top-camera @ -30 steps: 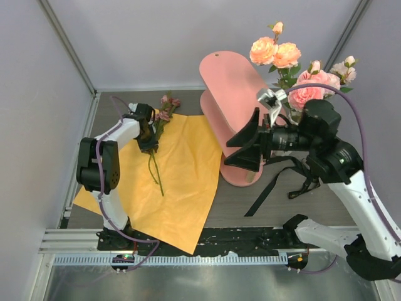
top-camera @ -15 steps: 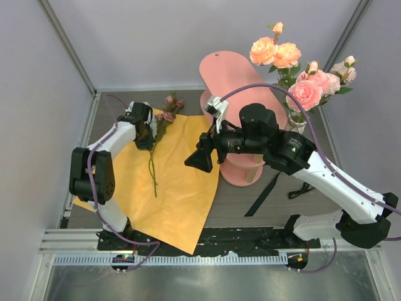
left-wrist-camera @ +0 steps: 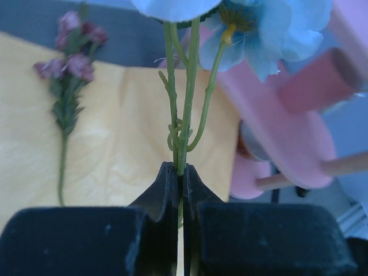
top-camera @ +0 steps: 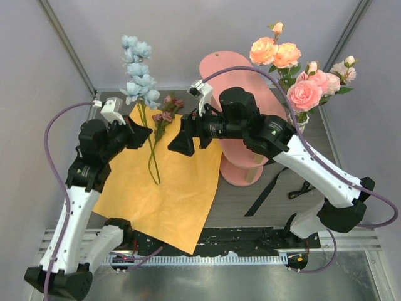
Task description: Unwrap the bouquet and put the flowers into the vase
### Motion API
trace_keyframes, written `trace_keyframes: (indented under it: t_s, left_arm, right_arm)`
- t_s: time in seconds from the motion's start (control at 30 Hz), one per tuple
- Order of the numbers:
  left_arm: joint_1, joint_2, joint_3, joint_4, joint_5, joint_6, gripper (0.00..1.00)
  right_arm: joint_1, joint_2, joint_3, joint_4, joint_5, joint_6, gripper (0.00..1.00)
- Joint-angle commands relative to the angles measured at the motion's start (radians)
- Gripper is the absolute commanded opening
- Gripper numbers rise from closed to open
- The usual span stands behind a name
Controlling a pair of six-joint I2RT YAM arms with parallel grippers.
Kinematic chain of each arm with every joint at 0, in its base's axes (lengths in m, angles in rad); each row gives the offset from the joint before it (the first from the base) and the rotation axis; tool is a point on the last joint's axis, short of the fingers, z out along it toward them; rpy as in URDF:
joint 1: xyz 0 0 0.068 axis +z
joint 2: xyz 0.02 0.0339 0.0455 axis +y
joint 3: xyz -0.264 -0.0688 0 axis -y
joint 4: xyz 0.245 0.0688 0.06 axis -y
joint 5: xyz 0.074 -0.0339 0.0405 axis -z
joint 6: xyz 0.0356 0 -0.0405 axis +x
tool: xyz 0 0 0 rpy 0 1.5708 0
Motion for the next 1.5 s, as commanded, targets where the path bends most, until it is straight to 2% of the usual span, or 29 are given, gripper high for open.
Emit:
trace_keyframes:
  t_s: [0.0, 0.1, 0.2, 0.43, 0.53, 0.63, 0.77, 0.83, 0.93, 1.03, 1.33, 1.43, 1.47]
  left_arm:
    - [-0.003, -0.127, -0.066, 0.260, 0.316, -0.005, 0.00]
    - [-0.003, -0.162, -0.086, 0.314, 0.399, -0.053, 0.00]
    - [-0.003, -0.170, -0.103, 0.376, 0.468, -0.101, 0.00]
    - [-0.005, -0.169, -0.135, 0.465, 0.534, -0.174, 0.00]
    - [-0.006, -0.170, -0.135, 0.476, 0.533, -0.185, 0.00]
    - [-0.006, -0.169, -0.141, 0.479, 0.527, -0.184, 0.00]
    - [-0.008, -0.166, -0.146, 0.479, 0.512, -0.181, 0.00]
    - [-0.006, -0.162, -0.148, 0.479, 0.508, -0.179, 0.00]
    - [-0.006, -0.162, -0.146, 0.469, 0.499, -0.170, 0.00]
    - [-0.006, -0.162, -0.146, 0.455, 0.495, -0.161, 0.00]
    - [-0.006, -0.172, -0.134, 0.401, 0.475, -0.121, 0.00]
    - [-0.008, -0.175, -0.135, 0.392, 0.469, -0.109, 0.00]
    - [-0.006, -0.175, -0.134, 0.387, 0.467, -0.105, 0.00]
  right_arm:
    - [0.003, 0.032, 0.049, 0.042, -0.109, 0.034, 0.84]
    - [0.003, 0.039, 0.027, 0.118, -0.147, 0.064, 0.84]
    - [0.003, 0.016, -0.025, 0.222, -0.117, 0.095, 0.79]
    - [0.007, -0.035, -0.152, 0.428, 0.002, 0.155, 0.55]
    - [0.019, -0.043, -0.177, 0.456, 0.112, 0.147, 0.46]
    - [0.056, -0.040, -0.184, 0.485, 0.256, 0.147, 0.46]
    - [0.114, 0.009, -0.125, 0.430, 0.462, 0.129, 0.51]
    - [0.147, 0.028, -0.090, 0.410, 0.564, 0.126, 0.57]
    - [0.186, 0.054, -0.059, 0.404, 0.652, 0.098, 0.63]
    - [0.208, 0.113, 0.021, 0.350, 0.729, 0.075, 0.64]
    - [0.300, 0.276, 0.234, 0.191, 0.953, -0.015, 0.51]
    - [0.329, 0.322, 0.297, 0.158, 1.025, -0.053, 0.45]
    - [0.335, 0.328, 0.305, 0.160, 1.060, -0.064, 0.39]
